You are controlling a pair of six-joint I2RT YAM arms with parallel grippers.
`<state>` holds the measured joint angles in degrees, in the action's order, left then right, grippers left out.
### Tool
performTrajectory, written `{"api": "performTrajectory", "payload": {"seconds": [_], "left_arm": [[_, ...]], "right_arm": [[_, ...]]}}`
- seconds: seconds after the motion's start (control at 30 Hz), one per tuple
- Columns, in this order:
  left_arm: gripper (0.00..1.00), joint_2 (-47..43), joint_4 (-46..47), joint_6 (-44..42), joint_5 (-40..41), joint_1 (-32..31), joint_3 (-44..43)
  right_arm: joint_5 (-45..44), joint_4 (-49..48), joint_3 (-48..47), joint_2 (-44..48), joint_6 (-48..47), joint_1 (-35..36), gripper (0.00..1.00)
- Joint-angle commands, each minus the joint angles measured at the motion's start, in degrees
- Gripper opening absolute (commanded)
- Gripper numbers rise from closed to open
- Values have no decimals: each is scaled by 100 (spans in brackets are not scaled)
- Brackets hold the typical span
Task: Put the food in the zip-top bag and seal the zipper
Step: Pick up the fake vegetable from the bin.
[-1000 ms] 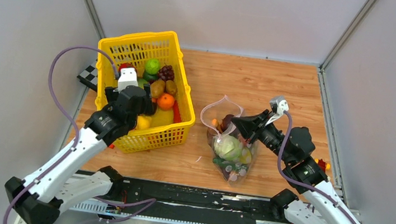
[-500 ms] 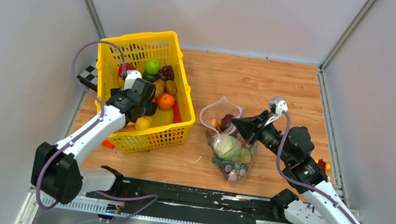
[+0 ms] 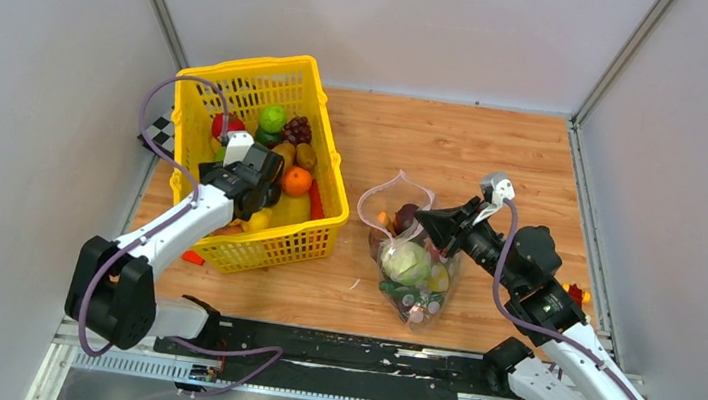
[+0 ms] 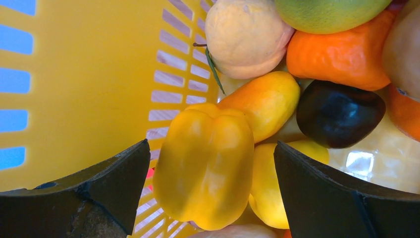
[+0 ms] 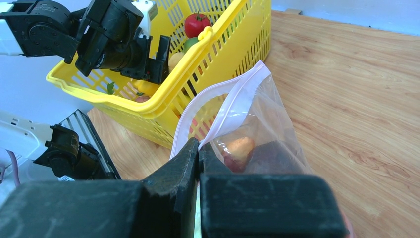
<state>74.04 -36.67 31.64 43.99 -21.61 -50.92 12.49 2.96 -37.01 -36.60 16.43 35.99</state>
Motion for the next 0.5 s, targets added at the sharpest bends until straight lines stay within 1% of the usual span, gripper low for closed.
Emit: {"api": "performTrajectory", "payload": {"seconds": [0.0, 0.03, 0.17, 0.27, 0.37, 0.47], "left_arm": [[100, 100, 52, 236, 464, 34, 18], [99, 173, 0, 230, 488, 34, -6], [91, 420, 31, 108, 282, 34, -66], [86, 525, -13, 122, 226, 34, -98], [79, 426, -2, 115, 182, 34, -70], [75, 172, -21, 167, 205, 34, -39]], "right_arm": [[-87, -104, -166, 48, -100, 19, 3], [-89, -103, -166, 48, -99, 14, 3], [-86, -112, -166, 35, -100, 15, 3], [-70, -88, -182, 26, -100, 17, 3], [-81, -83, -175, 54, -96, 14, 3], [-104, -95, -172, 56, -87, 14, 3]]}}
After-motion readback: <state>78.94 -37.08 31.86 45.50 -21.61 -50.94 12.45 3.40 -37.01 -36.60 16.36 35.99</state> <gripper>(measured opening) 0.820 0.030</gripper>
